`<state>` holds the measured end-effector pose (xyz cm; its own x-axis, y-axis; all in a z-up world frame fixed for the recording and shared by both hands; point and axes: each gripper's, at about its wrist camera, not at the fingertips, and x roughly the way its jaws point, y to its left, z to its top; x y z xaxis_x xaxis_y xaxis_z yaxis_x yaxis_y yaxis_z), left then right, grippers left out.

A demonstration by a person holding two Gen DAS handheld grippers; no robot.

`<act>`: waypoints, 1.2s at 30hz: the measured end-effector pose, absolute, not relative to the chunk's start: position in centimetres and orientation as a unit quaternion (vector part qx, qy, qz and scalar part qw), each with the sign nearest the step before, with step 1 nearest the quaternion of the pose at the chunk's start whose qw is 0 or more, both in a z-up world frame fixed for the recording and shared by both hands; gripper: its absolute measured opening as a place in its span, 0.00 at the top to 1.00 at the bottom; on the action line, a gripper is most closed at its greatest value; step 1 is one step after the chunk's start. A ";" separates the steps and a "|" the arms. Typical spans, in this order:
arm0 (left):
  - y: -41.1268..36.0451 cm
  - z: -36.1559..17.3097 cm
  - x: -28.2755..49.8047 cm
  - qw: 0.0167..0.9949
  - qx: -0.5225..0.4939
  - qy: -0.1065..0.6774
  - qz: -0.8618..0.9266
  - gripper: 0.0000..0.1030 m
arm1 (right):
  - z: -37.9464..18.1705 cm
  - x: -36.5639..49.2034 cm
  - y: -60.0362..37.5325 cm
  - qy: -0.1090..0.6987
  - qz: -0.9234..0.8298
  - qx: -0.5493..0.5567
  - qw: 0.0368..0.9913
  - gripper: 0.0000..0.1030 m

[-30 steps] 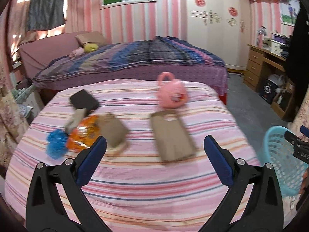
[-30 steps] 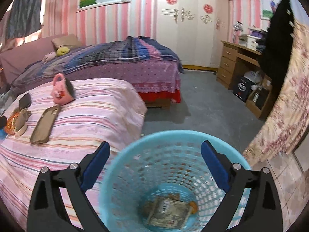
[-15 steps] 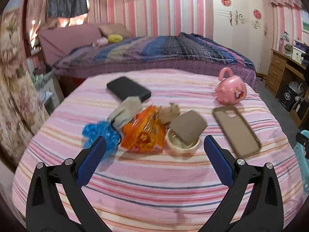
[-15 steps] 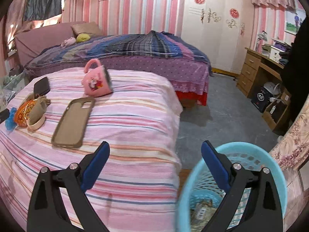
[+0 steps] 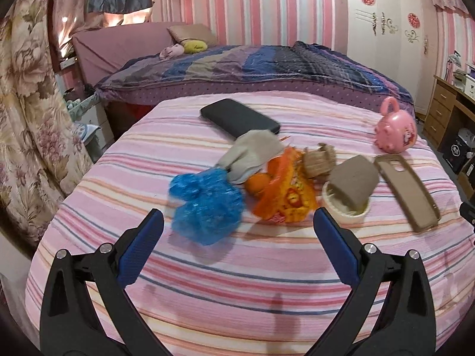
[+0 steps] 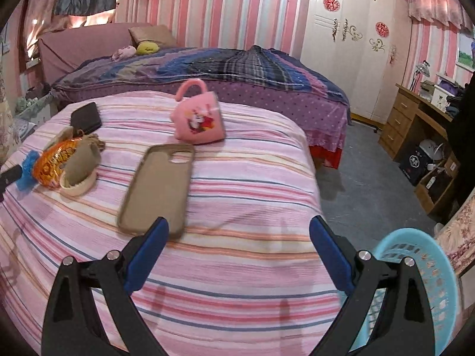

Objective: Collect trash
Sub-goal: 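Move both open tools back over the bed toward the remaining clutter, then grasp the blue plastic bag with the left tool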

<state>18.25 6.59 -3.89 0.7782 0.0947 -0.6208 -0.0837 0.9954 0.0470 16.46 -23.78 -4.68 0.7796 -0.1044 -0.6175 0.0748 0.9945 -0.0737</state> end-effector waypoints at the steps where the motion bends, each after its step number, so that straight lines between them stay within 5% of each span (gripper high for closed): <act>1: 6.9 -4.1 18.3 0.942 0.008 0.333 0.051 0.05 | -4.7 16.6 -23.5 0.329 -0.045 -0.020 0.943 0.09; 23: 12.0 -7.1 22.6 0.915 -0.053 0.398 0.049 0.08 | -5.7 19.2 -20.2 0.345 -0.032 -0.011 0.938 0.09; 27: 11.7 -7.2 23.2 0.914 -0.057 0.400 0.030 0.48 | -5.8 19.8 -19.4 0.345 -0.024 -0.016 0.938 0.09; 30: 11.7 -6.7 22.7 0.920 -0.057 0.386 0.022 0.69 | -5.9 19.9 -18.5 0.343 -0.018 -0.024 0.939 0.09; 36: 12.8 -5.2 21.1 0.931 -0.053 0.359 0.029 0.81 | -5.9 19.7 -16.9 0.337 -0.006 -0.041 0.941 0.09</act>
<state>21.13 12.82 -5.18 0.7401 0.0161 -0.6723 -0.0920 0.9927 -0.0775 19.74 -16.91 -5.89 0.7725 -0.0397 -0.6338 -0.0157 0.9965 -0.0815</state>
